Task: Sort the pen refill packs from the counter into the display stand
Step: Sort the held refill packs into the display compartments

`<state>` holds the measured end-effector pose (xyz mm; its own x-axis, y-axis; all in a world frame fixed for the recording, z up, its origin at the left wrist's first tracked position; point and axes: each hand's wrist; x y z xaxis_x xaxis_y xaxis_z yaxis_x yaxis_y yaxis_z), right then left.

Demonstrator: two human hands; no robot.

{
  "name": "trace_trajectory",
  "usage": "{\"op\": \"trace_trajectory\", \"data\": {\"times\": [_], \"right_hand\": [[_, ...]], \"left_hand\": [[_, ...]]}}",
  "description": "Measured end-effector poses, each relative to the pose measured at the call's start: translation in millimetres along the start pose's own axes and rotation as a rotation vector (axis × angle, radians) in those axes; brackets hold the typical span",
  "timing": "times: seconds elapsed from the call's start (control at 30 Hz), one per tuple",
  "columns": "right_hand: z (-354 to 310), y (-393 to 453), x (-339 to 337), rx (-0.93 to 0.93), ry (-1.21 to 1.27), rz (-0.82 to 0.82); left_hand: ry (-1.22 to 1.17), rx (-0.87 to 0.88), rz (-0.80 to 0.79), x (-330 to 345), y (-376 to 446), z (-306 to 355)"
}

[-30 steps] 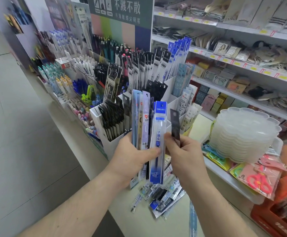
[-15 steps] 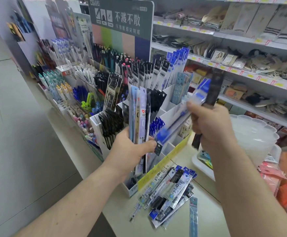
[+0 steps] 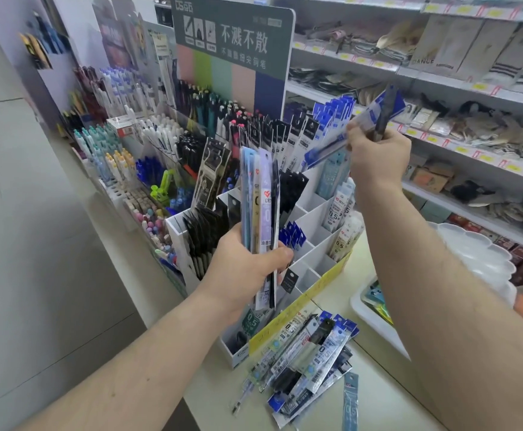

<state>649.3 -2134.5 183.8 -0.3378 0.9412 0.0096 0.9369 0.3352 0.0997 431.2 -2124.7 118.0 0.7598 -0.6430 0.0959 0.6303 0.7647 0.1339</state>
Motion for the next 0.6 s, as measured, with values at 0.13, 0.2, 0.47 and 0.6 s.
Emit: {"op": "trace_trajectory", "data": {"times": [0.13,0.2,0.47,0.6], "right_hand": [[6,11,14,-0.007,-0.113,-0.005],[8,15,19,-0.029,-0.190,-0.023],[4,29,35,-0.090,-0.573,-0.220],[5,33,43,-0.056,-0.770,-0.314]], "left_hand": [[0.035,0.007,-0.027,-3,-1,-2],[0.032,0.003,-0.038,-4,-1,-2],[0.020,0.009,-0.064,-9,-3,-1],[0.031,0.006,-0.077,-11,-4,-2]]}}
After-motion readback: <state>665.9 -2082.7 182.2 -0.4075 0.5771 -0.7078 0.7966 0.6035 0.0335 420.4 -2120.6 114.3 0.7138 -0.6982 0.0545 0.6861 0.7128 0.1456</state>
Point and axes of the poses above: each hand's wrist, its own y-axis towards the middle knuckle, its own x-axis out of the palm, z = x × y, and after that the axes turned 9 degrees about x, right-handed
